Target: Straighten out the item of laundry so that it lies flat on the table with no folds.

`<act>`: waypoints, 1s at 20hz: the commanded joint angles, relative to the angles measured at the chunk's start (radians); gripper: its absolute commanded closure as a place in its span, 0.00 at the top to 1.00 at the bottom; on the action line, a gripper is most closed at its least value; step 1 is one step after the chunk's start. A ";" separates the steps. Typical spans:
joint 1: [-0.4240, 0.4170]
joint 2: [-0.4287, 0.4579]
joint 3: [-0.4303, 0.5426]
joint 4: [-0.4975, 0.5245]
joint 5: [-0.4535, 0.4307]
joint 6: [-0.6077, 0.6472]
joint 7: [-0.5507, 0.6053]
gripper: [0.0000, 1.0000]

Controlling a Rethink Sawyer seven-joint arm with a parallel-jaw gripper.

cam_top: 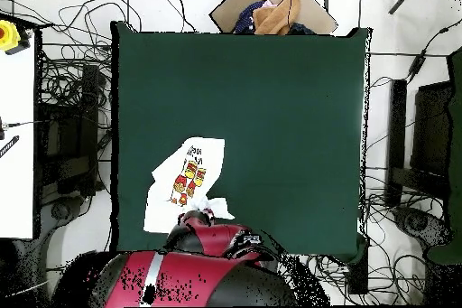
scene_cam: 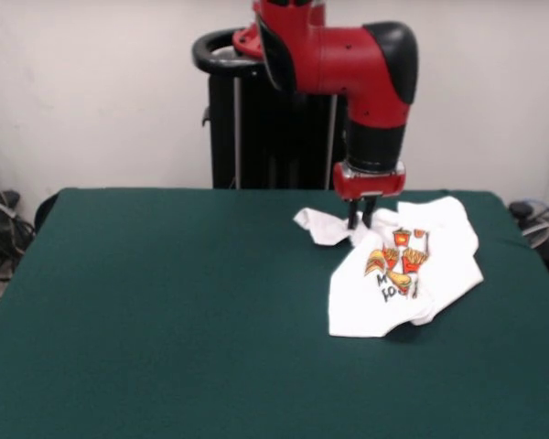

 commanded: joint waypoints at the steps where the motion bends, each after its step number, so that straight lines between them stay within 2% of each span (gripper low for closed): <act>1: -0.057 0.142 -0.016 -0.366 0.066 0.001 0.094 0.00; 5: -0.046 0.113 -0.044 -0.354 0.068 0.020 0.092 0.00; 9: -0.066 0.091 -0.040 -0.370 0.050 0.096 0.058 0.00; 16: -0.061 0.059 -0.042 -0.409 0.065 0.157 0.076 0.00; 20: -0.046 0.072 -0.057 -0.443 0.090 0.162 0.116 0.00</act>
